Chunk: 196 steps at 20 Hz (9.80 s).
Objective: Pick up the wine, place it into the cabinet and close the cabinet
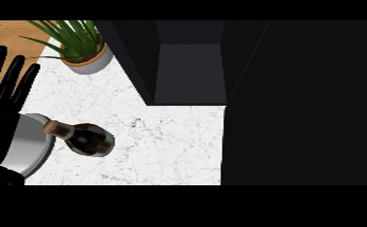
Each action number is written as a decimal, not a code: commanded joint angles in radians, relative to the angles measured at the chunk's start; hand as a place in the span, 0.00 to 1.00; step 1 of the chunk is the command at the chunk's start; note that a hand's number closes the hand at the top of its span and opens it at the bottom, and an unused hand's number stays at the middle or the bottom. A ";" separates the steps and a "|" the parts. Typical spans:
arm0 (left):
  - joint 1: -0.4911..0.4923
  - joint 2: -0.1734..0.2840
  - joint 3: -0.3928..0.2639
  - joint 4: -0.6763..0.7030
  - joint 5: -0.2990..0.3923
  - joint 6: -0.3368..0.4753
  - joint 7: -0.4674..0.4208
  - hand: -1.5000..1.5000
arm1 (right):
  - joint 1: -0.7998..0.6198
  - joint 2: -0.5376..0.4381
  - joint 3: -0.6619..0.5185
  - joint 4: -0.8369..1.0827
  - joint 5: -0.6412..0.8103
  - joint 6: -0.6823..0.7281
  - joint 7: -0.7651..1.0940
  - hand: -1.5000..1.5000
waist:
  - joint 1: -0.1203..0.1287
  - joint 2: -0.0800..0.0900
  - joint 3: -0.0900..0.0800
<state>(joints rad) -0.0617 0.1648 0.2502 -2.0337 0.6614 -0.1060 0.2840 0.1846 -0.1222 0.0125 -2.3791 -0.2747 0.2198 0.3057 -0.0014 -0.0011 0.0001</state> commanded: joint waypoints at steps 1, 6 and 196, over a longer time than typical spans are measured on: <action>0.074 -0.015 -0.005 -0.057 -0.033 -0.007 -0.005 0.00 | -0.046 -0.031 -0.078 -0.010 -0.082 0.009 0.057 0.00 | 0.003 0.000 0.000; 0.061 -0.017 -0.015 -0.053 -0.048 0.014 0.019 0.00 | -0.093 0.047 0.065 0.013 0.104 -0.047 0.054 0.00 | 0.003 0.000 0.000; -0.522 -0.165 -0.690 1.268 0.034 0.522 -0.926 1.00 | -0.148 0.088 -0.056 0.145 0.087 0.054 0.010 0.00 | -0.015 0.005 -0.001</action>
<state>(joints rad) -0.5312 0.0002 -0.4539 -0.8851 0.6112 0.4694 -0.5661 0.0638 -0.0493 -0.0597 -2.2816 -0.2171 0.2825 0.3430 -0.0125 0.0019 -0.0003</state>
